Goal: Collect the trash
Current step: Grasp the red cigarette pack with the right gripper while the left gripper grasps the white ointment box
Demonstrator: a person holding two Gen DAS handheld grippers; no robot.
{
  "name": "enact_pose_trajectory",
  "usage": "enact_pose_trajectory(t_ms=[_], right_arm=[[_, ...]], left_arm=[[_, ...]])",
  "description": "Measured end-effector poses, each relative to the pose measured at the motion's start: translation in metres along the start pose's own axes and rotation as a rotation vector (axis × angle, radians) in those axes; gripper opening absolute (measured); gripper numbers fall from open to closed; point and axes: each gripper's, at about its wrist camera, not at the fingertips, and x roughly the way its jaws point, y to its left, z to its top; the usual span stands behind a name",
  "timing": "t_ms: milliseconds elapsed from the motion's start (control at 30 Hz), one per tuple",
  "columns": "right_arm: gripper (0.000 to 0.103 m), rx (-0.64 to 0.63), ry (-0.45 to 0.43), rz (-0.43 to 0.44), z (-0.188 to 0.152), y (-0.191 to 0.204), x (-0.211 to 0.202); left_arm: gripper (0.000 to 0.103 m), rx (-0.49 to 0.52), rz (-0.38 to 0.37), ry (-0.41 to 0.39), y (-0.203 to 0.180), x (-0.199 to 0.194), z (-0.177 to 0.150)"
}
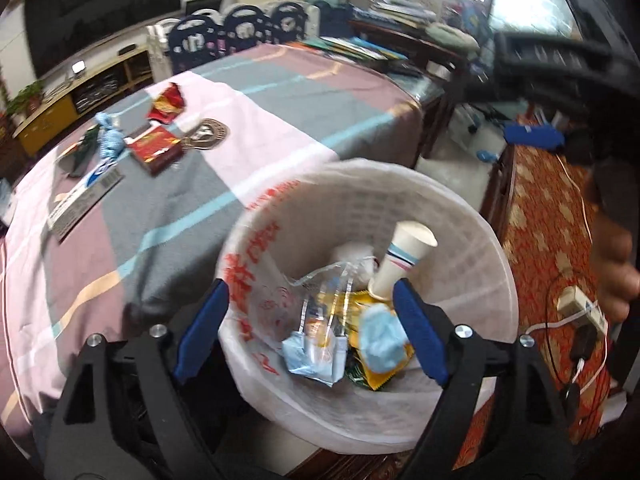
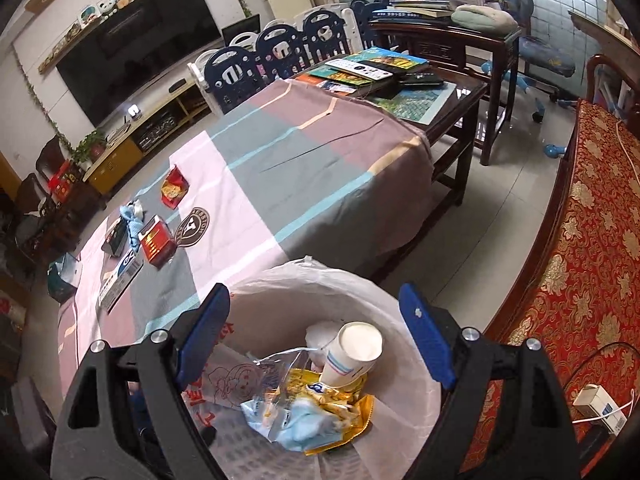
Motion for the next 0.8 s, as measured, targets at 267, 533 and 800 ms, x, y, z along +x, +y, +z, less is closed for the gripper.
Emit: enact_pose_trajectory(t_ms=[267,533,800], right_arm=[[0.085,-0.046,0.005,0.011,-0.002,0.016,0.001],[0.085,-0.124,0.026,0.036,-0.007,0.041,0.006],[0.085,-0.165,0.054,0.049,-0.013,0.057,0.012]], left_arm=[[0.086,-0.161,0.213,-0.089,0.040,-0.018,0.002],[0.087,-0.386,0.442,-0.125,0.099,-0.040,-0.004],[0.087,-0.525,0.472,-0.088,0.132,-0.045,-0.019]])
